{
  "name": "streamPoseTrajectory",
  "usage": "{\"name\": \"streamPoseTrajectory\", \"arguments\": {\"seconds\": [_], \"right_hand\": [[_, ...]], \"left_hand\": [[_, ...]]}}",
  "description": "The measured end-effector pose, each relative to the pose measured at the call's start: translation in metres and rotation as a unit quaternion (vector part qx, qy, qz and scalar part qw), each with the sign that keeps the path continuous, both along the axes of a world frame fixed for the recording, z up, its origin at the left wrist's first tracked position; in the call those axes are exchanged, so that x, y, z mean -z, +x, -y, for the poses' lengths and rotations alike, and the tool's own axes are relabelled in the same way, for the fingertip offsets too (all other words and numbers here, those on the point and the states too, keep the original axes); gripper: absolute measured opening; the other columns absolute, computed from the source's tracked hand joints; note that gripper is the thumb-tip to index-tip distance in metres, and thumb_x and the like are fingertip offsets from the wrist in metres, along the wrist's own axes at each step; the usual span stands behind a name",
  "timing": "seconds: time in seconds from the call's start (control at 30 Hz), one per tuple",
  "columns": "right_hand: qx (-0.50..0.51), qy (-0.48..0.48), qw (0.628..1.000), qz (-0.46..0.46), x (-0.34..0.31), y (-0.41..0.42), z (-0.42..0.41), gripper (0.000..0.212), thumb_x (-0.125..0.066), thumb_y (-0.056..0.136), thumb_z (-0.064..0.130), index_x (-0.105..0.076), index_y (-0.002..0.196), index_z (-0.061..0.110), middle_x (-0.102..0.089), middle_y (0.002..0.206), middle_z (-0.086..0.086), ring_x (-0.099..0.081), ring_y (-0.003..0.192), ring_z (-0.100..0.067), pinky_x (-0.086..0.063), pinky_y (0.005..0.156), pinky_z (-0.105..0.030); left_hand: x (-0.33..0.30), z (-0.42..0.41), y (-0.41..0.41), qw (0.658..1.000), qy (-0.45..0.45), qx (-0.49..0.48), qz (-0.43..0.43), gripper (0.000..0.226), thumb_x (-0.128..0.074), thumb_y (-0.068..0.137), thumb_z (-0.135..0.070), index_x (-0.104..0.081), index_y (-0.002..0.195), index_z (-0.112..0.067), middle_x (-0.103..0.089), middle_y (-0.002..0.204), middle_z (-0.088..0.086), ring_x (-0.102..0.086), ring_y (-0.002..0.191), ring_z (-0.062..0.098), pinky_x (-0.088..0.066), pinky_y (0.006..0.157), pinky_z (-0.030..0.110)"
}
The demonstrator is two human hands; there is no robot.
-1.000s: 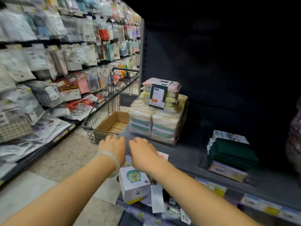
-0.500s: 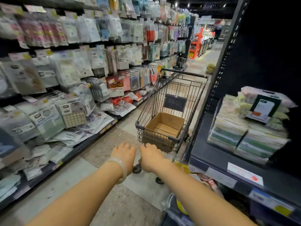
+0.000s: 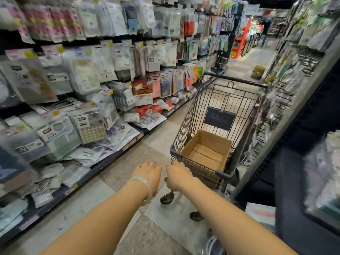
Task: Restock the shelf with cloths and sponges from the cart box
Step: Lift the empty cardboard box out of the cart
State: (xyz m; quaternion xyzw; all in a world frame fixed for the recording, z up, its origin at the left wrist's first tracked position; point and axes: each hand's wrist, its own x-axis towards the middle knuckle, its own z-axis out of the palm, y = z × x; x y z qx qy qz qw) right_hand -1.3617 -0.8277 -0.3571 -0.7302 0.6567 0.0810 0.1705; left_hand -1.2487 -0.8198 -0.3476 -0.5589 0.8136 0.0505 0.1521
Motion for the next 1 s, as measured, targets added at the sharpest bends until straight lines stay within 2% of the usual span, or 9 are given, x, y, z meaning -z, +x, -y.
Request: {"name": "streamPoseTrajectory", "arguments": {"seconds": [0.23, 0.4, 0.5, 0.67, 0.77, 0.9, 0.93, 1.0], "right_hand": [[0.061, 0.014, 0.998, 0.013, 0.004, -0.046, 0.111, 0.039, -0.049, 0.094, 0.019, -0.042, 0.131, 0.009, -0.041, 0.134, -0.015, -0.040, 0.123, -0.035, -0.040, 0.100, -0.045], [0.130, 0.045, 0.990, 0.031, 0.017, -0.098, 0.147, 0.042, -0.053, 0.092, 0.017, -0.042, 0.132, 0.007, -0.043, 0.134, -0.016, -0.044, 0.121, -0.033, -0.042, 0.101, -0.044], [0.173, 0.064, 0.982, 0.030, 0.026, -0.132, 0.166, 0.044, -0.053, 0.093, 0.017, -0.040, 0.134, 0.009, -0.041, 0.137, -0.014, -0.042, 0.124, -0.033, -0.043, 0.100, -0.043], [0.244, 0.100, 0.964, 0.020, 0.052, -0.199, 0.204, 0.045, -0.049, 0.095, 0.019, -0.039, 0.138, 0.010, -0.040, 0.141, -0.013, -0.038, 0.130, -0.032, -0.037, 0.104, -0.041], [0.295, 0.111, 0.949, 0.022, 0.075, -0.230, 0.224, 0.048, -0.050, 0.094, 0.019, -0.037, 0.139, 0.010, -0.041, 0.138, -0.013, -0.040, 0.127, -0.033, -0.041, 0.102, -0.042], [0.346, 0.147, 0.926, 0.026, 0.110, -0.272, 0.266, 0.044, -0.052, 0.090, 0.024, -0.046, 0.131, 0.010, -0.048, 0.131, -0.012, -0.048, 0.118, -0.033, -0.047, 0.093, -0.039], [0.357, 0.164, 0.919, 0.026, 0.117, -0.281, 0.277, 0.043, -0.053, 0.090, 0.025, -0.046, 0.130, 0.009, -0.048, 0.130, -0.013, -0.049, 0.117, -0.033, -0.047, 0.089, -0.037], [0.382, 0.182, 0.906, 0.029, 0.137, -0.298, 0.297, 0.048, -0.054, 0.092, 0.026, -0.040, 0.135, 0.008, -0.043, 0.133, -0.014, -0.046, 0.121, -0.034, -0.045, 0.092, -0.040]], "left_hand": [[0.000, 0.120, -0.036, 0.999, 0.020, 0.023, 0.018, 0.048, -0.058, 0.089, -0.022, -0.039, 0.132, -0.012, -0.042, 0.138, 0.010, -0.037, 0.130, 0.027, -0.035, 0.104, 0.037], [0.010, 0.183, -0.075, 0.997, 0.033, 0.056, 0.035, 0.049, -0.056, 0.090, -0.020, -0.037, 0.134, -0.012, -0.039, 0.141, 0.011, -0.035, 0.132, 0.029, -0.034, 0.105, 0.038], [0.021, 0.219, -0.103, 0.994, 0.046, 0.091, 0.044, 0.046, -0.062, 0.084, -0.017, -0.042, 0.126, -0.013, -0.044, 0.133, 0.011, -0.039, 0.126, 0.030, -0.037, 0.103, 0.039], [0.046, 0.284, -0.156, 0.988, 0.071, 0.134, 0.019, 0.047, -0.060, 0.087, -0.027, -0.042, 0.129, -0.015, -0.046, 0.132, 0.009, -0.042, 0.125, 0.027, -0.040, 0.099, 0.037], [0.067, 0.324, -0.178, 0.987, 0.099, 0.127, -0.004, 0.048, -0.055, 0.089, -0.026, -0.039, 0.133, -0.017, -0.045, 0.137, 0.009, -0.039, 0.129, 0.028, -0.040, 0.105, 0.041], [0.102, 0.387, -0.215, 0.982, 0.167, 0.088, 0.000, 0.056, -0.053, 0.091, -0.022, -0.032, 0.143, -0.015, -0.039, 0.144, 0.010, -0.040, 0.132, 0.029, -0.040, 0.107, 0.042], [0.111, 0.402, -0.221, 0.979, 0.184, 0.084, -0.002, 0.057, -0.052, 0.091, -0.021, -0.031, 0.143, -0.015, -0.039, 0.145, 0.011, -0.040, 0.132, 0.030, -0.040, 0.106, 0.042], [0.132, 0.429, -0.233, 0.975, 0.206, 0.076, -0.015, 0.055, -0.051, 0.091, -0.022, -0.032, 0.143, -0.013, -0.042, 0.141, 0.012, -0.042, 0.129, 0.031, -0.041, 0.105, 0.042]]}}
